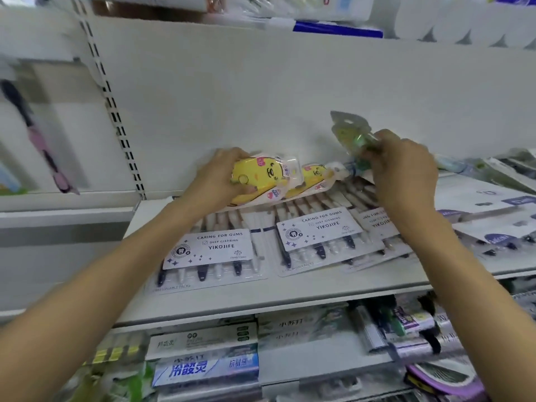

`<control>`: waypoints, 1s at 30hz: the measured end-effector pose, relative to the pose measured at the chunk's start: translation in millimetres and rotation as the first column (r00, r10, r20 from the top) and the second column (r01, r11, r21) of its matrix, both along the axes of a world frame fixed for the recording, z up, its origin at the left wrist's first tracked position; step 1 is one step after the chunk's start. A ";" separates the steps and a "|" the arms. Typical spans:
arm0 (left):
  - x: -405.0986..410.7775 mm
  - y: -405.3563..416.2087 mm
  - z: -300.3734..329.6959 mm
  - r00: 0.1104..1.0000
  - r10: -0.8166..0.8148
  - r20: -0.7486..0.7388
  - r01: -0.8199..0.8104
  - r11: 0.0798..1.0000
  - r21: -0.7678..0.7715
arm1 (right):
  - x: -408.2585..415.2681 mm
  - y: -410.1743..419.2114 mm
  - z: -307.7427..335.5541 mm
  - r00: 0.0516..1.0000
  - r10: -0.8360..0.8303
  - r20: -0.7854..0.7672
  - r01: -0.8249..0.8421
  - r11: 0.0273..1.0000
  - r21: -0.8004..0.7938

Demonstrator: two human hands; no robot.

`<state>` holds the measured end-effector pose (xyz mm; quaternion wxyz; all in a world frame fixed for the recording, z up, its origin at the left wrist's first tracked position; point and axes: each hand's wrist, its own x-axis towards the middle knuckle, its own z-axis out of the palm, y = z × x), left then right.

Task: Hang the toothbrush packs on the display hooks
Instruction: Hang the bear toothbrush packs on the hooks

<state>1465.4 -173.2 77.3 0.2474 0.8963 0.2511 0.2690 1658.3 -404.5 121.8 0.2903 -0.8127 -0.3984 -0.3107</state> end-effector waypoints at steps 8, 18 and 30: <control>-60.3 -14.4 25.8 0.880 0.126 0.458 -0.009 0.969 -0.248 | -35.8 18.1 29.1 0.777 0.550 -0.306 -0.376 0.796 0.475; -187.6 -30.8 34.3 0.686 0.316 0.655 -0.047 0.918 -0.394 | -138.1 77.2 22.9 0.448 0.802 -0.395 -0.585 0.597 0.549; -395.6 -33.2 18.0 0.603 0.433 0.670 -0.151 0.887 -0.437 | -334.2 120.9 10.1 0.333 0.829 -0.448 -0.740 0.525 0.421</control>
